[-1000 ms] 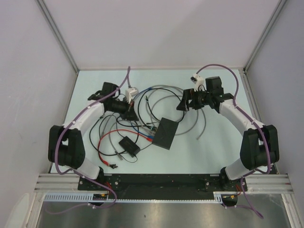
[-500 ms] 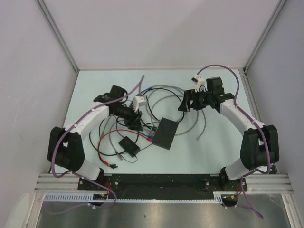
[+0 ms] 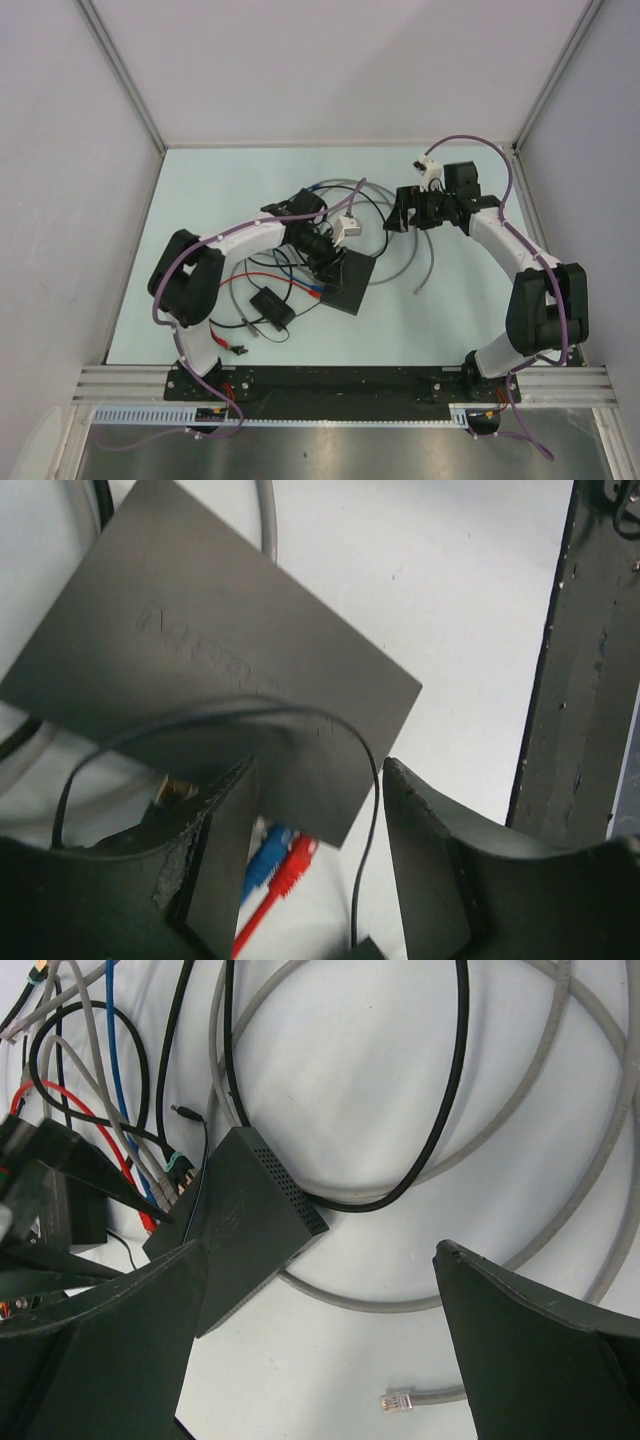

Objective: Pull the plug from the switch port

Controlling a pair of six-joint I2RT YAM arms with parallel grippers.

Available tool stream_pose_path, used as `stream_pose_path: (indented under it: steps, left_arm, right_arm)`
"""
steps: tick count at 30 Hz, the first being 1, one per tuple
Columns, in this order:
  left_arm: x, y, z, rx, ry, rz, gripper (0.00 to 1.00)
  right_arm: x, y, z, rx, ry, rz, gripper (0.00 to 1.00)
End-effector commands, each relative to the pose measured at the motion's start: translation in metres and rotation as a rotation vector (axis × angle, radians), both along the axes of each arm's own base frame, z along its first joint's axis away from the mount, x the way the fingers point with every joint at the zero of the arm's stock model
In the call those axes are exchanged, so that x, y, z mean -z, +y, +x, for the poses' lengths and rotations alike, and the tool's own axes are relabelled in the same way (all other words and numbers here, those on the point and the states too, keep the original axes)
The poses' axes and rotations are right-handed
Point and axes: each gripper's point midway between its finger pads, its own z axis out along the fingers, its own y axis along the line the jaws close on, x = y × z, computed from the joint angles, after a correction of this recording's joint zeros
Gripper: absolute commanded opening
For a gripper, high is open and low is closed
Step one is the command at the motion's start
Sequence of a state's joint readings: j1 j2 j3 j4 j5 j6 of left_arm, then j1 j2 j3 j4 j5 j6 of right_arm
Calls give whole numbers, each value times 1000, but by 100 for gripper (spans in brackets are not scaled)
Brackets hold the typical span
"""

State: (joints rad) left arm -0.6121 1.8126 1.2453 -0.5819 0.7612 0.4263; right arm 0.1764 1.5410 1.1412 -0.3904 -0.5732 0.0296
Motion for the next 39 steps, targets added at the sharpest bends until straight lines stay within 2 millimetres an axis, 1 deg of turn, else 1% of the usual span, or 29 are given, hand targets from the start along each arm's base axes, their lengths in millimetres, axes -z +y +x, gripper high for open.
stream_pose_path:
  steps: [1,3,6,8,9,10,11,13,14,16,17,19,20,22,23,24,25,26,27,28,29,31,32,34,35,36,37,38,39]
  left_arm:
    - [-7,-28,7,37,-11,-60,58]
    - [-5,-33,4,44,5,-61,58]
    - [6,-35,-2,57,26,-27,56]
    - [12,-33,-4,56,46,-5,51]
    - [14,-32,-4,49,43,8,47]
    - [12,-29,-5,54,42,12,39]
    - [10,-27,-5,58,34,16,26]
    - [6,-21,-6,70,10,26,19]
    - [1,-15,-10,70,13,37,9]
    - [-7,-3,-12,54,27,45,0]
    - [-10,3,-12,45,29,44,0]
    - [-15,20,-7,5,33,32,0]
    - [-28,36,-2,-37,30,21,0]
    - [-38,56,3,-73,18,17,0]
    - [-56,76,14,-133,-31,-3,0]
    - [-60,90,12,-160,-30,2,0]
    - [-67,104,16,-195,-58,3,0]
    - [-70,128,26,-273,-81,15,0]
    - [-77,145,24,-302,-122,31,0]
    - [-77,159,26,-336,-143,53,0]
    - [-72,188,33,-415,-159,116,0]
    - [-61,221,31,-483,-179,189,0]
    - [-53,253,35,-574,-178,255,0]
    - [-36,280,35,-646,-161,308,0]
    - [-28,299,35,-705,-146,352,0]
    - [-20,304,32,-726,-120,368,6]
    - [-12,306,34,-729,-101,379,16]
    - [-11,305,35,-731,-99,373,27]
    - [-17,296,41,-749,-94,315,42]
  right_arm:
    - [-18,0,12,3,-56,14,100]
    - [-17,-1,12,4,-55,12,100]
    - [-14,-2,14,11,-52,8,100]
    - [-14,-1,15,13,-50,12,100]
    - [-14,-1,16,12,-52,13,100]
    - [-13,-2,16,12,-53,12,100]
    - [-13,-1,16,12,-50,14,100]
    - [-12,-1,17,12,-49,13,100]
    - [-11,-1,17,12,-44,13,100]
    - [-9,-2,18,14,-43,12,100]
    - [-10,-1,18,13,-43,13,100]
    - [-9,-1,18,15,-42,13,100]
    - [-9,-1,19,15,-45,14,100]
    - [-8,-2,19,13,-44,10,100]
    - [-7,-2,19,16,-40,10,100]
    - [-6,-2,18,14,-39,5,100]
    - [-5,-3,18,16,-35,2,100]
    - [-3,-3,18,16,-30,-1,100]
    - [-2,-3,18,17,-28,-2,100]
    - [-2,-4,19,17,-33,-4,100]
    - [-2,-3,20,16,-35,-5,100]
    - [-1,-4,22,20,-40,-7,100]
    - [-2,-4,23,20,-45,-6,100]
    - [0,-3,22,11,-45,-8,100]
    - [0,-3,22,8,-46,-10,100]
    - [3,-3,22,7,-37,-11,100]
    - [4,-2,22,4,-35,-11,100]
    - [5,-2,22,2,-36,-13,100]
    - [6,-1,21,-4,-31,-15,100]
